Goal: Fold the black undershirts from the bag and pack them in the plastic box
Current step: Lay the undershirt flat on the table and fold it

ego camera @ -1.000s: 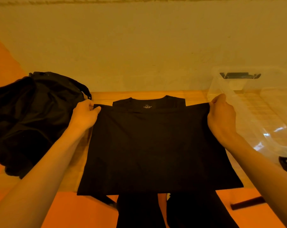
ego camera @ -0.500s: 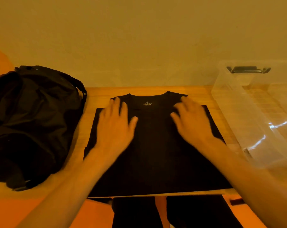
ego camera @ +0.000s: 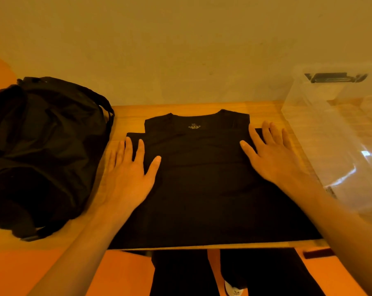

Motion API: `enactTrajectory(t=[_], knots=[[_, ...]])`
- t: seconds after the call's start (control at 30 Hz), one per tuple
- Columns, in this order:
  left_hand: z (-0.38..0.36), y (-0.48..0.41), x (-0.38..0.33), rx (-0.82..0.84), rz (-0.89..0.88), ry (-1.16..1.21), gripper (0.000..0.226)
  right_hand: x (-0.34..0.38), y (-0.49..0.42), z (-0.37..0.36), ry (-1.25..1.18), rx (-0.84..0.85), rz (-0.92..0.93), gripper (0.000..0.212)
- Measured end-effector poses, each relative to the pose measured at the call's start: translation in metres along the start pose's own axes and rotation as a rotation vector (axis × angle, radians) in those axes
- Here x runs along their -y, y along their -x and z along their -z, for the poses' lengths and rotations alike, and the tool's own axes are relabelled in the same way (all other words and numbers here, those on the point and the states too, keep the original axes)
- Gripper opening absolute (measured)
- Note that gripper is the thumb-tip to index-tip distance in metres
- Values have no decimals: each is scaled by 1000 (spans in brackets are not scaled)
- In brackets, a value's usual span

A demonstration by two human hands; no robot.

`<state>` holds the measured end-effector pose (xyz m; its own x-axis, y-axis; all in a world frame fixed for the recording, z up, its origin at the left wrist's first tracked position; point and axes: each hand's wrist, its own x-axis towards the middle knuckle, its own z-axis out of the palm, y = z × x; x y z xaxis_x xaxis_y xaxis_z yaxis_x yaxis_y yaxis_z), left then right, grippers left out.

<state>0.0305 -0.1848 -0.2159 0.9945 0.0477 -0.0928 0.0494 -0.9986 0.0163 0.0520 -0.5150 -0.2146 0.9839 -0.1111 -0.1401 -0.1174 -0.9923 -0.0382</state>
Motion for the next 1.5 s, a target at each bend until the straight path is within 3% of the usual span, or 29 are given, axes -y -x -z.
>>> enactTrajectory(t=[0.1, 0.17, 0.57, 0.73, 0.83, 1.0, 1.13, 1.27, 1.37, 1.5], knots=[[8, 30, -19, -116, -93, 12, 84, 18, 33, 8, 13, -97, 142, 78], [2, 50, -26, -95, -124, 60, 88, 26, 61, 2, 58, -88, 206, 79], [-27, 83, 18, -64, -41, 52, 98, -20, 88, -17, -6, 48, 21, 79], [-13, 99, 7, -128, -88, 53, 94, 2, 112, -19, 66, -112, 121, 79], [-21, 112, 3, -77, -132, 54, 96, 5, 131, -33, 50, -58, 164, 79], [-31, 125, 10, -94, -132, 22, 94, -8, 138, -30, 43, -5, 87, 86], [-26, 125, 2, -84, -131, 23, 97, 49, 117, -8, -20, -136, 262, 76], [-29, 126, 4, -98, -128, 25, 91, 156, 51, -7, -41, -63, 596, 68], [-32, 129, 6, -109, -127, 46, 87, 210, 1, -15, 28, 40, 635, 69], [-34, 130, 9, -98, -130, 93, 84, 223, -38, -17, 52, 27, 594, 74]])
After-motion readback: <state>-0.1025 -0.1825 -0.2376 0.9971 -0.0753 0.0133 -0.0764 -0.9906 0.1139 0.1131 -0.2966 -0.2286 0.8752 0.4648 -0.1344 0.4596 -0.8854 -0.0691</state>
